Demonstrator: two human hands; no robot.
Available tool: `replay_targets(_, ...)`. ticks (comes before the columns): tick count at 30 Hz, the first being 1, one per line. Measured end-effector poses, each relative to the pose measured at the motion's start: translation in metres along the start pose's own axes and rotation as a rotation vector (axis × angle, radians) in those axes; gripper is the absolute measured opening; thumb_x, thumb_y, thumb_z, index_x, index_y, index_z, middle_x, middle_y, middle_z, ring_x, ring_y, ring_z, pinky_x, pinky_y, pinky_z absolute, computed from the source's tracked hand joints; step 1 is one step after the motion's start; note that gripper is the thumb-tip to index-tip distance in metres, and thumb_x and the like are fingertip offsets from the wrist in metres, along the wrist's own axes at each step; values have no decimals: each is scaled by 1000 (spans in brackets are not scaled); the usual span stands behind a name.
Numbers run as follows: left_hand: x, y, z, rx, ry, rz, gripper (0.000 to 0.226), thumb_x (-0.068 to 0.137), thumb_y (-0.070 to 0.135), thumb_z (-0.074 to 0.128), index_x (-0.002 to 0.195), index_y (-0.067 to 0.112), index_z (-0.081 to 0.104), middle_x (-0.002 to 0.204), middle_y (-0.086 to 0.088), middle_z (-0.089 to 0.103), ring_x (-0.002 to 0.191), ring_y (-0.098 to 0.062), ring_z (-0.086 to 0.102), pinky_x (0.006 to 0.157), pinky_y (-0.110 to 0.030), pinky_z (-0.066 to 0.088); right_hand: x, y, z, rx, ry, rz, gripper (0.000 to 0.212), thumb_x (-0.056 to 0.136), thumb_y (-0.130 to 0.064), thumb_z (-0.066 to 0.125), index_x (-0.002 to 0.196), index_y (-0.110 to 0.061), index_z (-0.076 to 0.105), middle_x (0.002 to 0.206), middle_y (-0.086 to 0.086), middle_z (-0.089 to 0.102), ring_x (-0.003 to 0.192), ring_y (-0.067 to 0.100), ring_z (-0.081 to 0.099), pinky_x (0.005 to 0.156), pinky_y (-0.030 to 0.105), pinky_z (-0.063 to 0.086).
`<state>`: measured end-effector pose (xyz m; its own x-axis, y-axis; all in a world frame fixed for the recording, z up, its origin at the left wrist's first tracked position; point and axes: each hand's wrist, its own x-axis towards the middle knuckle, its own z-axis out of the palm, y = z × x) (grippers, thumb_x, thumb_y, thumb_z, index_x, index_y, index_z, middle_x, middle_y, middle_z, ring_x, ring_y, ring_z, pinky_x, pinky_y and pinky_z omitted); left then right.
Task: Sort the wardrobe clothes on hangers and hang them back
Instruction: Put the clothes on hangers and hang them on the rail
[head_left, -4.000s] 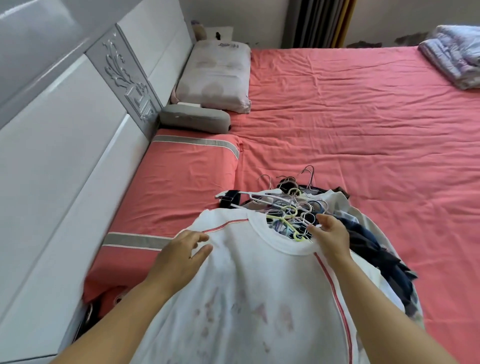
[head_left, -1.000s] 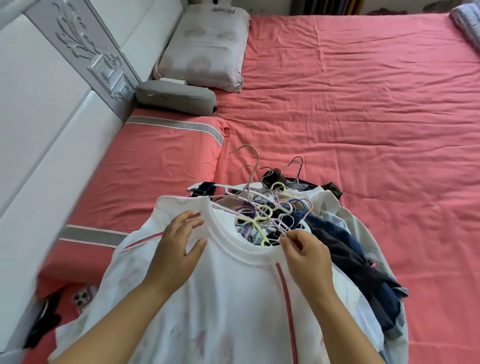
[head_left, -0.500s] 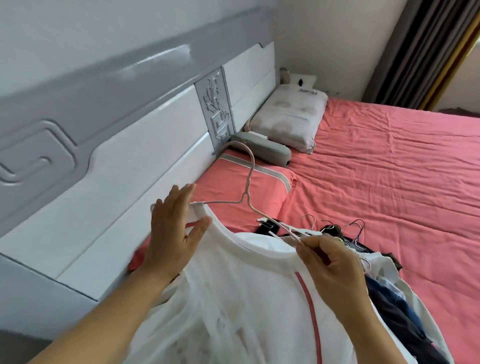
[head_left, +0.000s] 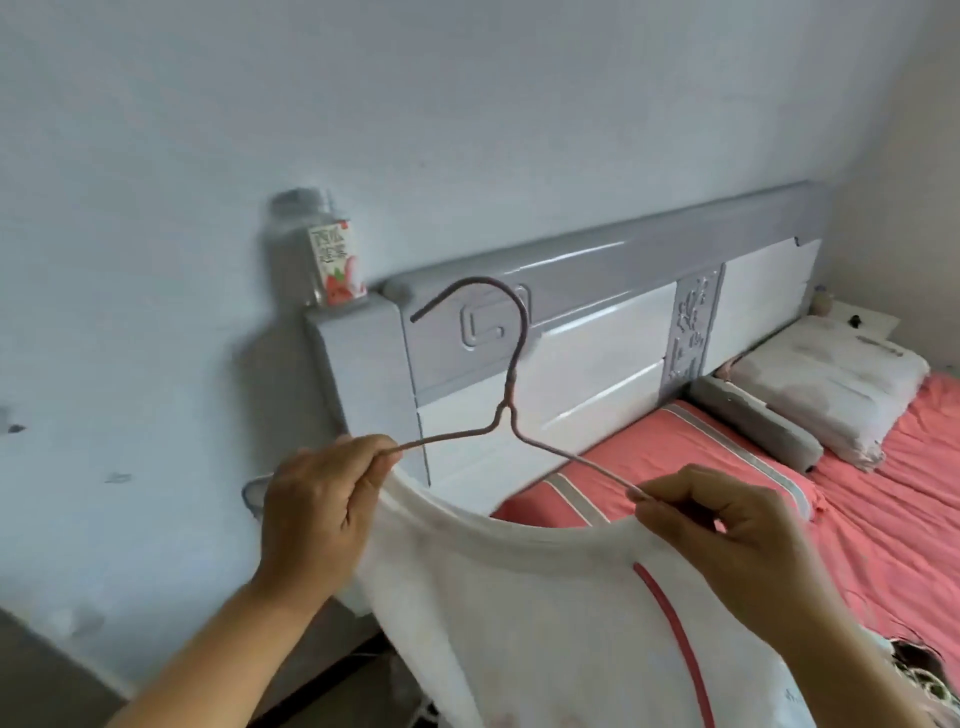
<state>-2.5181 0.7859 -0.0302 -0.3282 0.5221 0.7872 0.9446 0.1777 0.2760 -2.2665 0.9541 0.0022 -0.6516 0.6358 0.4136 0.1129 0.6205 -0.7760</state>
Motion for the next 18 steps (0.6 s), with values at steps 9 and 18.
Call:
replay_targets(9, -58, -76, -139, 151, 121, -169, 26, 94, 33, 46, 93, 16, 65, 69, 1, 64, 51, -23, 58, 53, -38, 48, 23, -94, 125, 149, -145, -218, 12, 73, -23, 67, 74, -32, 74, 65, -7, 61, 60, 6, 51, 55, 10, 34)
replay_targets(18, -84, -100, -232, 495, 271, -191, 22, 89, 31, 54, 102, 16, 64, 93, 8, 62, 82, -17, 57, 87, -39, 39, 49, -154, 185, 254, -294, -381, 14, 72, -23, 71, 74, -36, 71, 65, -9, 63, 73, 13, 55, 64, 11, 39)
